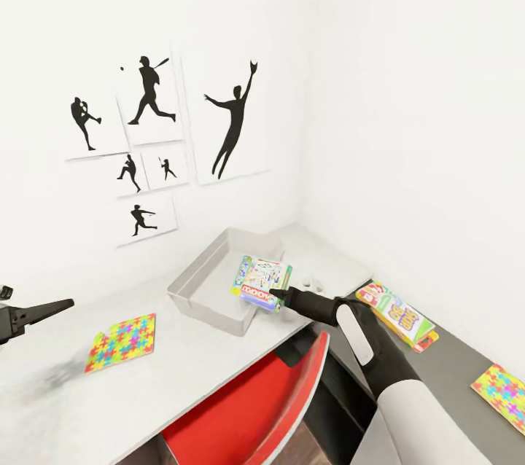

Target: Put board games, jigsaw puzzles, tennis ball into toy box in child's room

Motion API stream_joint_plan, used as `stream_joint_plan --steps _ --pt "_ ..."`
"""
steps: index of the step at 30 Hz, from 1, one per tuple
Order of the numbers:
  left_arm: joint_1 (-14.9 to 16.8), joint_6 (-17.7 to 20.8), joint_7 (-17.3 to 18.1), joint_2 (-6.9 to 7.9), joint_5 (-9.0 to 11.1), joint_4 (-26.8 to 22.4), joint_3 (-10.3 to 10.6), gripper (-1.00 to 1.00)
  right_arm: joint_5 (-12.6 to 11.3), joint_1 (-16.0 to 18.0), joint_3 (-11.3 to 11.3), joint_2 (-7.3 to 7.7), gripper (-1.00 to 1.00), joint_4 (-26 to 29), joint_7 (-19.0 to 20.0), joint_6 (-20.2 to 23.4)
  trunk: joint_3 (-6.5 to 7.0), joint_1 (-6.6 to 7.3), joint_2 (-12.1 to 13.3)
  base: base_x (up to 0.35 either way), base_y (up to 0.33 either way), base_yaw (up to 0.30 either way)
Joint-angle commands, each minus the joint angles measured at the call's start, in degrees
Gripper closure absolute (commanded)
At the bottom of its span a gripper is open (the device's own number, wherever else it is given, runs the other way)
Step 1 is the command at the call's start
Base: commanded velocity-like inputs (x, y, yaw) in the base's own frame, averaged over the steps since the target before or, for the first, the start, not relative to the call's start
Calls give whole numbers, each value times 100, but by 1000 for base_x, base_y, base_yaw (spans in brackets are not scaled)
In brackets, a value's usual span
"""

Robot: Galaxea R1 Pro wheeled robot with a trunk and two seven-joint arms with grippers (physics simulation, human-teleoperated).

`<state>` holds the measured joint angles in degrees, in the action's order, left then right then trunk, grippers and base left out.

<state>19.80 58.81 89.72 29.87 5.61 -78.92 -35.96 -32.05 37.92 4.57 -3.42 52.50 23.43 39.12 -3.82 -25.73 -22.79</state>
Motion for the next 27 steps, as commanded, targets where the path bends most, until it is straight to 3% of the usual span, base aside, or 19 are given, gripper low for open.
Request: stream_joint_plan --steps 1,10,27 --pt "6 61 28 1 -9 0 1 -100 -38 5 -7 -1 100 5 4 34 -13 -6 -13 231 -69 293" --pt "6 53 28 -2 -14 0 2 -100 -38 -2 -8 -1 100 5 10 34 -13 -6 -13 175 -88 262" --pt "5 52 28 0 -7 0 -1 -100 -38 -4 -8 -1 100 5 12 34 -13 -6 -13 159 -37 36"
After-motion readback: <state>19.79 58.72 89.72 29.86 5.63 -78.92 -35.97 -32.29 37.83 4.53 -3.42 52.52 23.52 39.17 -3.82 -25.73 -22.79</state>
